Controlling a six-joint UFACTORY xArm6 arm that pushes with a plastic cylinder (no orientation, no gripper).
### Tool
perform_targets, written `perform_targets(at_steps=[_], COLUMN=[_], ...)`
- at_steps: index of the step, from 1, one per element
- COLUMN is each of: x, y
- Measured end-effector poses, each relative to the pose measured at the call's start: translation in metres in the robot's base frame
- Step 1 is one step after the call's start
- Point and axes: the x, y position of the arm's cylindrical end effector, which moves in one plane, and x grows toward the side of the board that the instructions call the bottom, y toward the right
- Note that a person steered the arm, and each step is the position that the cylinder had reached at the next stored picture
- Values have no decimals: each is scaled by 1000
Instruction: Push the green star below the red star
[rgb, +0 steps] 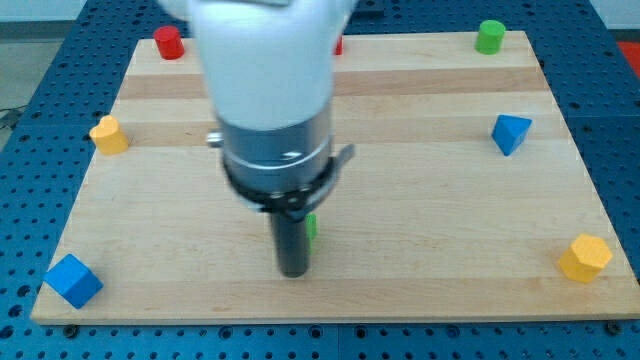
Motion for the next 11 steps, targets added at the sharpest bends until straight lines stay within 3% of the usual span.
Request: perform_targets(at_steps=[1, 3, 6, 11], x=[1, -13, -20, -96], y=[-25, 40, 8, -12])
